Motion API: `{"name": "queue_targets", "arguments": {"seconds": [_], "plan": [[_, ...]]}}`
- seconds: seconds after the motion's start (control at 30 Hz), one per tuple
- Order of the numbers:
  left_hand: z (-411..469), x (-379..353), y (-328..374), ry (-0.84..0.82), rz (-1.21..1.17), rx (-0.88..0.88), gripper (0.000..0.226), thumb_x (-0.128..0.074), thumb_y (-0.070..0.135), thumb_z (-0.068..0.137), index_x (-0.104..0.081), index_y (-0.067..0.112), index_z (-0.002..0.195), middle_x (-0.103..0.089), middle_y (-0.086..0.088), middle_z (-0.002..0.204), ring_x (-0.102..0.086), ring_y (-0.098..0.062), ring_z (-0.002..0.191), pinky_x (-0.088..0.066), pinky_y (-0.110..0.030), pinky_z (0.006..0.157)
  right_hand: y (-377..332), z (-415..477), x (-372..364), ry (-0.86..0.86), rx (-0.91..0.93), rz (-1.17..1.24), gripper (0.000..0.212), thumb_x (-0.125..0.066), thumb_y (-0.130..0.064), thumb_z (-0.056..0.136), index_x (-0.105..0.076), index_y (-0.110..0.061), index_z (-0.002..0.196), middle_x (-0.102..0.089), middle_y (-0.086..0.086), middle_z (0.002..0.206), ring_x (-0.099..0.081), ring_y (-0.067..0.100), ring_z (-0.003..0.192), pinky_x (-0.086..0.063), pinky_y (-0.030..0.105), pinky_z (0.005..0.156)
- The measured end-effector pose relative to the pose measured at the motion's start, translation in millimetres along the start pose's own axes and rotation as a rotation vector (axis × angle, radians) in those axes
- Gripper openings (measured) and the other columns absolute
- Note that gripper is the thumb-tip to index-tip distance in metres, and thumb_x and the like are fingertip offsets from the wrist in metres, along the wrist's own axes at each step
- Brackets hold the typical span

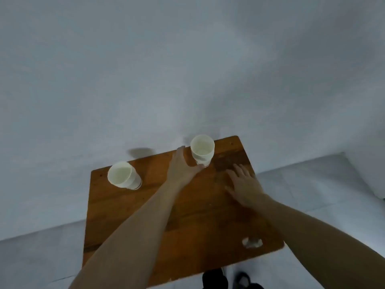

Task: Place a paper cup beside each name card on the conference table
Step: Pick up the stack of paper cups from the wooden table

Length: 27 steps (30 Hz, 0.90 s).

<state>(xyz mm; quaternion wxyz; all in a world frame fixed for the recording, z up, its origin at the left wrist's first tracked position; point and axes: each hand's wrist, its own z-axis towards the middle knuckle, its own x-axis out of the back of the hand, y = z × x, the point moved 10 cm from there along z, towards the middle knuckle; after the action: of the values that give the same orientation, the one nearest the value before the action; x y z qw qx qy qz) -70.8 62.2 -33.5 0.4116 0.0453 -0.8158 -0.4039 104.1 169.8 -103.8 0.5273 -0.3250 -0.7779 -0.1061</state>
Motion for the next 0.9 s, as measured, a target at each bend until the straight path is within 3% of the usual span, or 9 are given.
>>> {"name": "queue_targets", "arguments": {"seconds": [0.17,0.27,0.43,0.73,0.9], "plan": [[33,-19,1,0.020,-0.137,-0.062,0.109,-0.088,0.046,0.057,-0.030,0.023,0.146,-0.045,0.002,0.144,-0.043,-0.020,0.133,-0.042,-0.049,0.108,12,2,-34,0.094,-0.055,-0.048,0.073,-0.007,-0.064,0.092,-0.004,-0.026,0.154,0.004,0.003,0.163,0.010,0.023,0.150,-0.001,0.043,0.120],[43,-27,3,0.038,-0.193,-0.093,0.096,-0.090,0.041,0.056,-0.041,0.025,0.138,-0.054,0.004,0.133,-0.051,-0.016,0.123,-0.048,-0.043,0.102,16,5,-43,0.125,-0.056,-0.059,0.070,-0.007,-0.063,0.094,0.002,-0.027,0.153,0.010,0.002,0.162,0.016,0.020,0.148,0.005,0.041,0.121],[51,-29,4,0.076,-0.255,-0.109,0.082,-0.090,0.028,0.062,-0.048,0.019,0.131,-0.060,0.003,0.125,-0.053,-0.010,0.111,-0.047,-0.025,0.090,21,9,-53,0.161,-0.060,-0.066,0.069,-0.009,-0.065,0.095,0.000,-0.029,0.153,0.008,0.000,0.162,0.011,0.020,0.150,0.005,0.041,0.119],[19,-2,-7,0.168,-0.238,-0.064,0.076,-0.090,0.025,0.061,-0.052,0.018,0.125,-0.060,0.006,0.117,-0.056,-0.011,0.105,-0.050,-0.027,0.085,22,10,-53,0.113,-0.041,-0.066,0.071,-0.004,-0.065,0.093,0.005,-0.028,0.153,0.013,0.003,0.162,0.016,0.022,0.149,0.006,0.042,0.120],[-37,24,-18,0.250,-0.149,-0.038,0.079,-0.089,0.032,0.060,-0.049,0.020,0.128,-0.060,0.003,0.119,-0.057,-0.014,0.107,-0.050,-0.030,0.082,15,8,-45,-0.011,0.018,-0.089,0.075,-0.017,-0.062,0.096,0.005,-0.022,0.154,0.012,0.010,0.162,0.012,0.030,0.149,-0.003,0.048,0.120]]}}
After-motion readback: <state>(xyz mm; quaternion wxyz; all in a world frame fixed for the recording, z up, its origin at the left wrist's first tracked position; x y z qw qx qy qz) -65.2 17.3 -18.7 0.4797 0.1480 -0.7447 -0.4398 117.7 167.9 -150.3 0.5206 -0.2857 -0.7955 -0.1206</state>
